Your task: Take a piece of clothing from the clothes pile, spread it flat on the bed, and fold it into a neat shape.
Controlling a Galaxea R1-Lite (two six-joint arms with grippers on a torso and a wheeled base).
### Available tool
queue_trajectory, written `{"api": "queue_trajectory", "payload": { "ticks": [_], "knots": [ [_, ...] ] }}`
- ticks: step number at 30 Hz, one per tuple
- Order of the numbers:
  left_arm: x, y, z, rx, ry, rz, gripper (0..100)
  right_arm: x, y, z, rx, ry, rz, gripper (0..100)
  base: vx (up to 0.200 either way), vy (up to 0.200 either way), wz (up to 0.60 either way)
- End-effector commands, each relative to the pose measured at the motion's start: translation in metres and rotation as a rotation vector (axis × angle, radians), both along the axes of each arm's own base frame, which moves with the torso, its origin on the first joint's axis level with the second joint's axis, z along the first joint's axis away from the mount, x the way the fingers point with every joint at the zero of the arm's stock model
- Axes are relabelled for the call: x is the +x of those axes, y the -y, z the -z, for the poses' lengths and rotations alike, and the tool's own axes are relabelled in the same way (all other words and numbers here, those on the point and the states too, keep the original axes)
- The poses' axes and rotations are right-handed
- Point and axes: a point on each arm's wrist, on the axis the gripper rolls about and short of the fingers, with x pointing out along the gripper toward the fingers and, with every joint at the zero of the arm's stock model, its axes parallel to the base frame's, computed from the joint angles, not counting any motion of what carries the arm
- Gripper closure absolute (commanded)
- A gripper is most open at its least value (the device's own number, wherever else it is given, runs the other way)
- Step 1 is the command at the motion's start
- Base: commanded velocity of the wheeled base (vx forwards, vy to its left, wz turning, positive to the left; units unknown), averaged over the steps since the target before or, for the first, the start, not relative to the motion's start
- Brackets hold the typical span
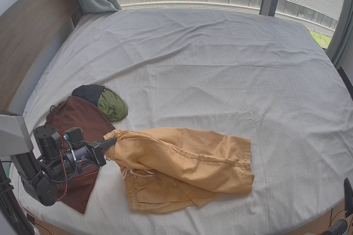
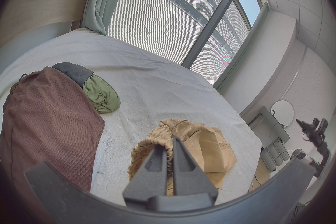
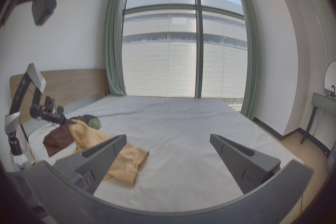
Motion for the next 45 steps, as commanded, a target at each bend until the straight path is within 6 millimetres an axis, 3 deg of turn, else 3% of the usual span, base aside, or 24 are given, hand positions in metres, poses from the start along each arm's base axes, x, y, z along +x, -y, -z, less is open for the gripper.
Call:
{"api": "queue_trajectory", "payload": {
  "ticks": [1, 20, 35, 45],
  "knots": [
    [0.0, 0.001, 0.0, 0.001, 0.003, 0.002, 100, 0.015, 0.0, -0.075, 0.009, 0.001, -0.054, 0, 0.0, 0.0, 0.0],
    [0.001, 0.001, -0.003, -0.001, 0.015, 0.002, 100, 0.089, -0.006, -0.084, 0.063, -0.325, -0.091, 0, 0.0, 0.0, 0.0],
    [0.0, 0.002, -0.004, 0.0, 0.021, 0.009, 100, 0.132, -0.011, -0.084, 0.06, -0.428, -0.155, 0, 0.0, 0.0, 0.0],
    [0.0, 0.002, -0.005, 0.0, 0.026, 0.009, 100, 0.159, -0.014, -0.069, 0.073, -0.543, -0.194, 0, 0.0, 0.0, 0.0]
  ]
}}
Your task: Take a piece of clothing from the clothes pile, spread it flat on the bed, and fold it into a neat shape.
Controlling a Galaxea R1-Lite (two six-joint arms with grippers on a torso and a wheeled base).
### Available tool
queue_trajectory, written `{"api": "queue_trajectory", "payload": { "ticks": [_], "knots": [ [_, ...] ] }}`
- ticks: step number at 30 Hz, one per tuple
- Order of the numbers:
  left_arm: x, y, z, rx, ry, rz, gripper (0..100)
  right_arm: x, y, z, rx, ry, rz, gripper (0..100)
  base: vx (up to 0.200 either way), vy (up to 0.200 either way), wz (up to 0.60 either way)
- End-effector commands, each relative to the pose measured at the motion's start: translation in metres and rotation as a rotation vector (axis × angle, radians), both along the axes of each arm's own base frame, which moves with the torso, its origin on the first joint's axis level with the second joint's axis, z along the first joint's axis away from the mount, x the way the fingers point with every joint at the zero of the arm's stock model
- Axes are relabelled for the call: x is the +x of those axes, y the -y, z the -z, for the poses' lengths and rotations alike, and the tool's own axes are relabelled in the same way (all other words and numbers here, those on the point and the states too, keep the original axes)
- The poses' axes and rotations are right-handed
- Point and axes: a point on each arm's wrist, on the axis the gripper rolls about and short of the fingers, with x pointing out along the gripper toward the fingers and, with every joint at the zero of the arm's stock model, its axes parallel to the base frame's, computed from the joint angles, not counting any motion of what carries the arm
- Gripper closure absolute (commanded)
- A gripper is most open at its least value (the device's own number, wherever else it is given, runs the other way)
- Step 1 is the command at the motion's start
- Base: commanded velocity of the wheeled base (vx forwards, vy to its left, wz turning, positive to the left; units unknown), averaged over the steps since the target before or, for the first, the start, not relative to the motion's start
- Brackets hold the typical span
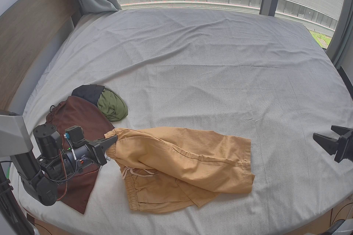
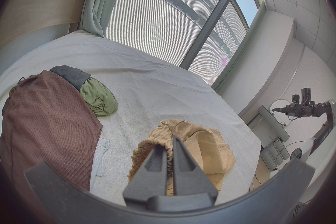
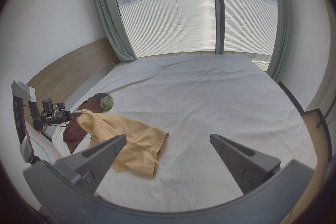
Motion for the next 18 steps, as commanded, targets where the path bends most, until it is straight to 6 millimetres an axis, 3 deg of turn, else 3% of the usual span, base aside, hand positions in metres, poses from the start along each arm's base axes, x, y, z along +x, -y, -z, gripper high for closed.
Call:
{"api": "queue_trajectory", "payload": {
  "ticks": [1, 18],
  "knots": [
    [0.0, -0.001, -0.001, -0.002, 0.005, -0.003, 100, 0.017, -0.002, 0.013, 0.012, -0.1, -0.033, 0, 0.0, 0.0, 0.0],
    [0.0, 0.001, -0.001, -0.002, 0.005, 0.002, 100, 0.053, -0.008, 0.039, 0.107, -0.245, -0.152, 0, 0.0, 0.0, 0.0]
  ]
}}
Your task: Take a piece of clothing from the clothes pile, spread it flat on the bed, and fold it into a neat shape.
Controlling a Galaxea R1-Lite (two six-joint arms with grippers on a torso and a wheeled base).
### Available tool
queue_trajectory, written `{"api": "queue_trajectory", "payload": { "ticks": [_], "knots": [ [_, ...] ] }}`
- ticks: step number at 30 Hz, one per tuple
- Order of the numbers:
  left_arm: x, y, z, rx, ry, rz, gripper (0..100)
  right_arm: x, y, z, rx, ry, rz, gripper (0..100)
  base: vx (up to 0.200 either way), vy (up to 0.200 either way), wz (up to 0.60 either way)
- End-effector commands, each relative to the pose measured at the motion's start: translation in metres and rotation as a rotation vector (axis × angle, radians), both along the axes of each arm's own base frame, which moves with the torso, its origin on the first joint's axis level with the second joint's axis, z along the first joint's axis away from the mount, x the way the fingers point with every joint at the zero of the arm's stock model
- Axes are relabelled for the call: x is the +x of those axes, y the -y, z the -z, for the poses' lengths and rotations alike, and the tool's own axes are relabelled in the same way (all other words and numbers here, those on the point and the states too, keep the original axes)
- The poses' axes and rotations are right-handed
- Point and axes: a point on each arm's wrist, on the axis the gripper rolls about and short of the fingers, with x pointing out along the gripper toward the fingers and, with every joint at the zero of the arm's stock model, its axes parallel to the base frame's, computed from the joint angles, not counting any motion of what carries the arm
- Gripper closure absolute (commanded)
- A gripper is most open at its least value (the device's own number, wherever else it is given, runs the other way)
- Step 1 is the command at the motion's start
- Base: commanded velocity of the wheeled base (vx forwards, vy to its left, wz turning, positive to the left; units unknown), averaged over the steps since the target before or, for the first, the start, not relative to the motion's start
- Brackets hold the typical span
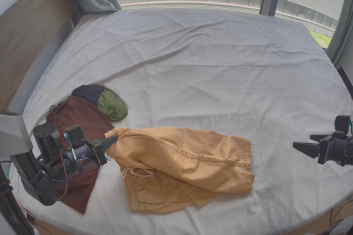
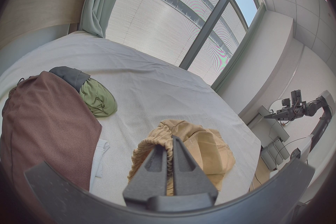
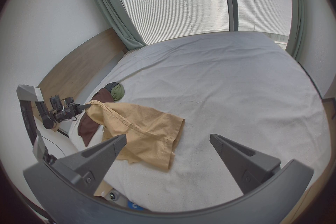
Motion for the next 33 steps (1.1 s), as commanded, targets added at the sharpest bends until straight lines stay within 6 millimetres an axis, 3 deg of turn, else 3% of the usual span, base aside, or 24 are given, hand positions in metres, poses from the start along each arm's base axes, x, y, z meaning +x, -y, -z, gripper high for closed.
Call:
{"api": "queue_trajectory", "payload": {
  "ticks": [1, 10, 33],
  "knots": [
    [0.0, 0.0, 0.0, 0.0, 0.0, 0.002, 100, 0.012, -0.003, 0.016, 0.042, -0.094, -0.027, 0, 0.0, 0.0, 0.0],
    [-0.001, 0.002, -0.001, -0.001, 0.005, 0.008, 100, 0.03, -0.007, 0.038, 0.18, -0.158, -0.102, 0, 0.0, 0.0, 0.0],
    [-0.002, 0.004, -0.004, -0.003, 0.014, 0.017, 100, 0.074, -0.014, 0.087, 0.266, -0.152, -0.094, 0, 0.0, 0.0, 0.0]
  ]
}}
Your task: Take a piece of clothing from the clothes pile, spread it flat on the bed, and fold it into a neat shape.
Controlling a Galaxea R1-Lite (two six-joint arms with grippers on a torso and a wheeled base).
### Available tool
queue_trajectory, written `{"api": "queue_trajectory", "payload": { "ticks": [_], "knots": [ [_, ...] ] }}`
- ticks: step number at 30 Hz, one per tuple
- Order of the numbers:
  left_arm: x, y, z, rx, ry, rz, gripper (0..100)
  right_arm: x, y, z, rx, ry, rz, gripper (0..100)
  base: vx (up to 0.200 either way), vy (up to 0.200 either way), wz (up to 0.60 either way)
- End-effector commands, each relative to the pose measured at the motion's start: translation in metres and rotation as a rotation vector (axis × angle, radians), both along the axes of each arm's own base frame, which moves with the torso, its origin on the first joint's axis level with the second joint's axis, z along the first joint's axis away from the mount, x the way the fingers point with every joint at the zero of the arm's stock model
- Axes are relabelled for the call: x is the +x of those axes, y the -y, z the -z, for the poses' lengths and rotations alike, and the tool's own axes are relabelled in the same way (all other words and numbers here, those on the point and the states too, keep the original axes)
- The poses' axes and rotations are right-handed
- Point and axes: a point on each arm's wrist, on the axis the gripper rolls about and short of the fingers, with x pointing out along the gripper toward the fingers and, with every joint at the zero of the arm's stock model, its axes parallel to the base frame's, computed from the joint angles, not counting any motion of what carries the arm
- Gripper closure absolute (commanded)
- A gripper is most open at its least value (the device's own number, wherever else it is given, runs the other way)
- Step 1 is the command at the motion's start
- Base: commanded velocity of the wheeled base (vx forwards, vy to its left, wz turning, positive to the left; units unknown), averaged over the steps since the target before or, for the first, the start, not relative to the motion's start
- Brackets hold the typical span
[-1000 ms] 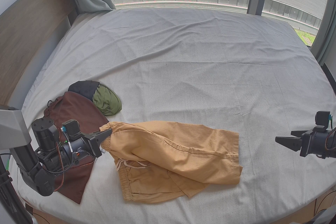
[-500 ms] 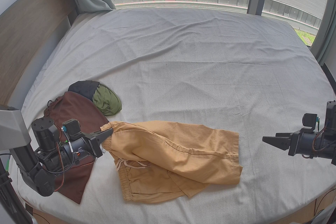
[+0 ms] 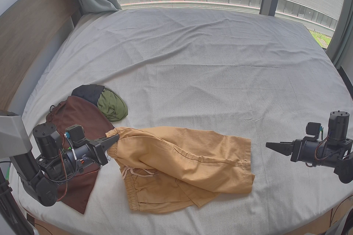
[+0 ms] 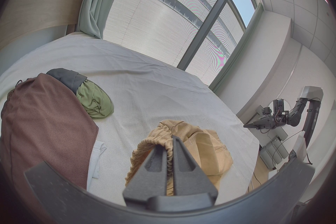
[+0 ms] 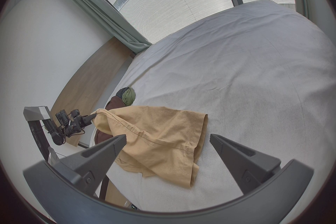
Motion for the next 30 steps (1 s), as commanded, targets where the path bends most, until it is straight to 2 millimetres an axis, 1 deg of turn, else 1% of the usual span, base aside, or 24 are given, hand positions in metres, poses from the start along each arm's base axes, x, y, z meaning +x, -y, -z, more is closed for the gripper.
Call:
{"api": "queue_trajectory", "payload": {
  "ticks": [1, 10, 17, 24, 30],
  "knots": [
    [0.0, 0.0, 0.0, -0.001, 0.001, 0.0, 100, 0.008, -0.003, 0.021, -0.001, -0.068, -0.007, 0, 0.0, 0.0, 0.0],
    [0.001, 0.0, 0.0, -0.002, 0.001, -0.001, 100, 0.021, -0.008, 0.04, 0.012, -0.094, -0.013, 0, 0.0, 0.0, 0.0],
    [0.0, 0.0, 0.0, -0.002, 0.002, -0.001, 100, 0.027, -0.015, 0.054, 0.028, -0.122, -0.022, 0, 0.0, 0.0, 0.0],
    [0.001, 0.0, 0.0, -0.002, 0.002, -0.001, 100, 0.033, -0.016, 0.067, 0.032, -0.139, -0.016, 0, 0.0, 0.0, 0.0],
    [0.002, 0.0, -0.001, -0.003, 0.007, -0.003, 100, 0.039, -0.02, 0.084, 0.059, -0.169, -0.009, 0, 0.0, 0.0, 0.0]
  ]
}}
